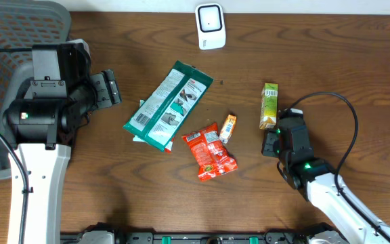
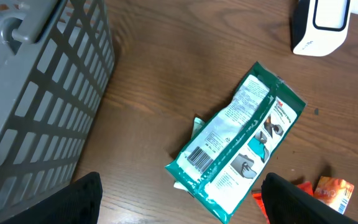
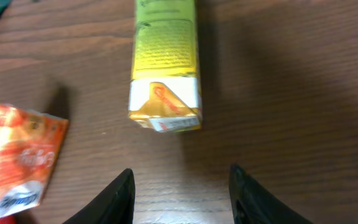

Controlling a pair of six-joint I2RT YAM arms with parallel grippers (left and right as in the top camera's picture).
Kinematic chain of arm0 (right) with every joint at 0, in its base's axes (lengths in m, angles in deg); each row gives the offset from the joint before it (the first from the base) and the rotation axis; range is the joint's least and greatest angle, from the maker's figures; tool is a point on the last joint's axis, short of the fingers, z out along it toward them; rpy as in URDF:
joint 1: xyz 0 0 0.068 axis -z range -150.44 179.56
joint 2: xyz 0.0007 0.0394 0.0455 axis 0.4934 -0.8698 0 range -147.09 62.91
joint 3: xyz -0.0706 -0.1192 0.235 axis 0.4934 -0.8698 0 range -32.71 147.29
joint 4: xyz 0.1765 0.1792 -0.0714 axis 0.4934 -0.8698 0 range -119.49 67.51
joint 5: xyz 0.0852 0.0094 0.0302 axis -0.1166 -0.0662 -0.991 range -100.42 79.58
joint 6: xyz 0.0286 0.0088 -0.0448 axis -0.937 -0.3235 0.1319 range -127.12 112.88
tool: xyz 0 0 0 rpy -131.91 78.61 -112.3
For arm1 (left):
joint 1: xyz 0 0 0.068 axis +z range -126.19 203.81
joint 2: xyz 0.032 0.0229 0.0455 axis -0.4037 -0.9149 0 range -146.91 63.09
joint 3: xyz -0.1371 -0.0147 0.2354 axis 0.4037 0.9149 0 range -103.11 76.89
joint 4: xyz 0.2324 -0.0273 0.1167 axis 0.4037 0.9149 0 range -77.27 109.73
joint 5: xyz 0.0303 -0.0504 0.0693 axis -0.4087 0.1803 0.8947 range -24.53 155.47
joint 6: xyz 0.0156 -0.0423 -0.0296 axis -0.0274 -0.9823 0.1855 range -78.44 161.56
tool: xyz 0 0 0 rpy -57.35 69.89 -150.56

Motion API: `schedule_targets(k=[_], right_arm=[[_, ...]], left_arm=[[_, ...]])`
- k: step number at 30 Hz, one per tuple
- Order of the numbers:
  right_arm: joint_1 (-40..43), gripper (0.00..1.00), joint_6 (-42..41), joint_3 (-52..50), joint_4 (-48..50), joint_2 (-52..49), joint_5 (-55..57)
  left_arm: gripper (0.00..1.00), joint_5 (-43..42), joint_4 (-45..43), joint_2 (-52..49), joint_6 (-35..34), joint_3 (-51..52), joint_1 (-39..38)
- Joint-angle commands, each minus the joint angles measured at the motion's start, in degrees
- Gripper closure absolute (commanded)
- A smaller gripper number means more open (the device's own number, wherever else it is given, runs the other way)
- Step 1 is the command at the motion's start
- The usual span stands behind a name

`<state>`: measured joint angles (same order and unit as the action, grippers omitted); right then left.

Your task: Scan the item barcode

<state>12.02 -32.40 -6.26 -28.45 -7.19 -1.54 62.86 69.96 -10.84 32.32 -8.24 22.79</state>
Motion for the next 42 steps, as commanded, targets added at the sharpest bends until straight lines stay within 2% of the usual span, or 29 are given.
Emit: schedule_targets(k=[1,8,13,22,27,36,42], right_arm=[[0.20,0.55,-0.81,-3.21,4.20,-0.44,5.88],[0.20,0.54,0.98,-5.27,12.50,-5.44,4.20],[0.20,0.50,3.72,-5.27,18.29,-11.21,0.57],[0.17,0.54,4.76,-5.25,21.42,-11.89,-1.99],[0.20,0.48,6.49,-5.25,21.88,-12.74,-0.70],[0.20,0.46,7.37,-5.25,28.37,-18.08,0.31],[0.20,0.52,7.37,-5.25,29.40,-18.53,4.39]], left_arm=[[0.18,0.52,0.17,-0.17,-0.52,-1.14,-0.04],[0.17,0.52,0.20,-0.17,-0.52,-1.14,-0.04],[0.17,0.52,0.17,-0.17,-0.52,-1.14,-0.04],[0.18,0.52,0.20,-0.17,-0.52,-1.14,-0.04],[0.17,0.52,0.17,-0.17,-0.52,-1.14,-0.04],[0.17,0.52,0.17,-0.17,-0.52,-1.14,-0.04],[0.17,0.52,0.20,-0.17,-0.52,-1.14,-0.04]])
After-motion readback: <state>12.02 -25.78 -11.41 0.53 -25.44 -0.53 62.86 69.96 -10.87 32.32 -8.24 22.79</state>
